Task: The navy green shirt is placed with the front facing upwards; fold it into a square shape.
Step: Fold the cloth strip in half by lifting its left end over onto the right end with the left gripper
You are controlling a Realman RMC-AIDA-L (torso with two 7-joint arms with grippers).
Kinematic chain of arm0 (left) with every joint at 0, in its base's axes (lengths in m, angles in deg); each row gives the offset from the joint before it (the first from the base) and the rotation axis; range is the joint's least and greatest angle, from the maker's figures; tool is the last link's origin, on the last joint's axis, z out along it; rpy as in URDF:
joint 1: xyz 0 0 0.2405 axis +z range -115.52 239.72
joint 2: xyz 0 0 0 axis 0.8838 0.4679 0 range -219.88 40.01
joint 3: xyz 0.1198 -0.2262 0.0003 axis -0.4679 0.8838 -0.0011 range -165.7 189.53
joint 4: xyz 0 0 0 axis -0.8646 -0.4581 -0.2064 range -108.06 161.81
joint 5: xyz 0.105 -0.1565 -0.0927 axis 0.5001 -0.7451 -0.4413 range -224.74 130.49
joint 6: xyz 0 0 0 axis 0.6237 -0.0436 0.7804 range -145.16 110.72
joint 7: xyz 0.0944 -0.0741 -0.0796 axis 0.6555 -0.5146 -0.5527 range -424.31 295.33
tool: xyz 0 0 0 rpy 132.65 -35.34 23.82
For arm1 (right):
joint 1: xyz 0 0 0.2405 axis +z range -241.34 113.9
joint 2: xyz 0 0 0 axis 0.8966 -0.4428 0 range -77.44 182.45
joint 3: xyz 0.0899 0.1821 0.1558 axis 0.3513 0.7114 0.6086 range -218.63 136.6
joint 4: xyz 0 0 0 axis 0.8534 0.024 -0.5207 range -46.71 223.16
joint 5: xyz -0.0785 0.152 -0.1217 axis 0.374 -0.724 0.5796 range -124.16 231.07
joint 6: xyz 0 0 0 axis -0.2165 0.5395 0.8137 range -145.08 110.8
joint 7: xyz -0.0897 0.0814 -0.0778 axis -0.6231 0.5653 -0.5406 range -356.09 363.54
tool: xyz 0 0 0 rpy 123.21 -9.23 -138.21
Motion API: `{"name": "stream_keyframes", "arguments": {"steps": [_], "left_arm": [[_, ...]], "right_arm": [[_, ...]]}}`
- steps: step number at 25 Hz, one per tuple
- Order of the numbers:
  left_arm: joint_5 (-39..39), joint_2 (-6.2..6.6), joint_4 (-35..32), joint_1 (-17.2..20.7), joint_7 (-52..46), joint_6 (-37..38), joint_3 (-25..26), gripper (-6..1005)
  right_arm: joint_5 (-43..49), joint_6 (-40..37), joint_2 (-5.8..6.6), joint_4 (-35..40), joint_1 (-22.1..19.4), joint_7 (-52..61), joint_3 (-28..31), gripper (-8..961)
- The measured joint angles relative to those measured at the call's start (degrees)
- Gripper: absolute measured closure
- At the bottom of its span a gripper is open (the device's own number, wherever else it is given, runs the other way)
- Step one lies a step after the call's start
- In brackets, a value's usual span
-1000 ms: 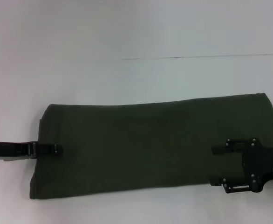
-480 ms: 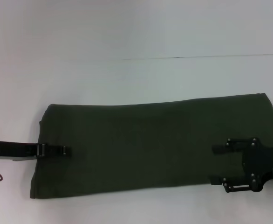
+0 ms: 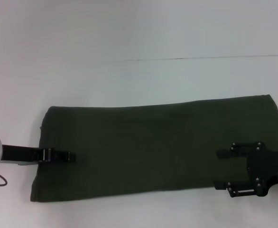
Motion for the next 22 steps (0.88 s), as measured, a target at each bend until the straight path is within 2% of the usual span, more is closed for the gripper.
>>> {"name": "stream_keyframes", "arguments": {"steps": [1,11,19,22], "left_arm": [[0.01,-0.03,0.01,0.0,0.0,0.0,-0.22,137],[-0.25,-0.23,-0.77,-0.07,0.0,-0.04,-1.48,575],[-0.44,-0.21,-1.0,-0.24,0.0,0.04,-1.45,806],[-0.46,-0.2,-1.78,-0.12,0.0,0.13,-1.44,854]], "right_arm": [[0.0,0.01,0.0,0.0,0.0,0.01,0.0,130],[0.0,-0.17,0.0,0.0,-0.08,0.02,0.0,131],[0.0,-0.23,0.0,0.0,-0.08,0.03,0.0,131],[0.0,-0.25,0.0,0.0,-0.04,0.02,0.0,131]]}}
